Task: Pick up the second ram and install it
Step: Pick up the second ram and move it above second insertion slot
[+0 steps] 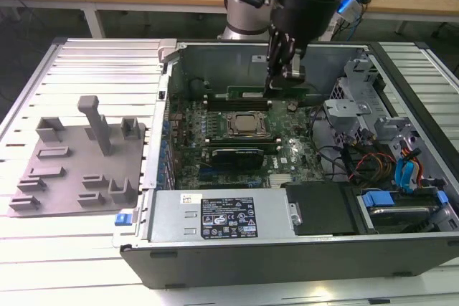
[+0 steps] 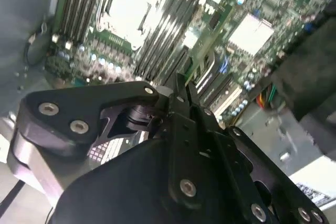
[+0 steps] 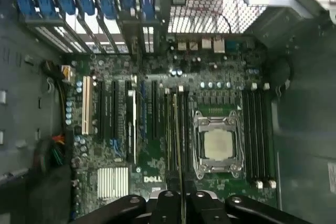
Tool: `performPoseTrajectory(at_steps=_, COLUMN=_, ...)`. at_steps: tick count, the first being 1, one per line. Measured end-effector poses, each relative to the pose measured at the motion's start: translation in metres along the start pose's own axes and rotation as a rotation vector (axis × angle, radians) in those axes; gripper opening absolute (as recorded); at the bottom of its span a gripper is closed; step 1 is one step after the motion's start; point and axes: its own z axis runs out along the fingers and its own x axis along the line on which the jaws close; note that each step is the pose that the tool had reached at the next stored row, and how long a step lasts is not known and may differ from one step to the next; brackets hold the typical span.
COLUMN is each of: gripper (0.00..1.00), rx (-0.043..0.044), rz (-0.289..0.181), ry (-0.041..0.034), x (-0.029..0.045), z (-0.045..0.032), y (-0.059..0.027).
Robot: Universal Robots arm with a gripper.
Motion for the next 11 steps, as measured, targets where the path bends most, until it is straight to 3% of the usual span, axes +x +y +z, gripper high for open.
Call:
performPoseTrajectory(at_steps=4, gripper=0.11, rx=0.0, rz=0.0, ry=0.0, x=0.0002, z=0.0107, y=-0.0062)
performPoseTrajectory(at_steps=11, gripper=0.11, rx=-0.0001, rz=0.0, ry=0.0001, x=0.0002, z=0.0109, y=-0.0065)
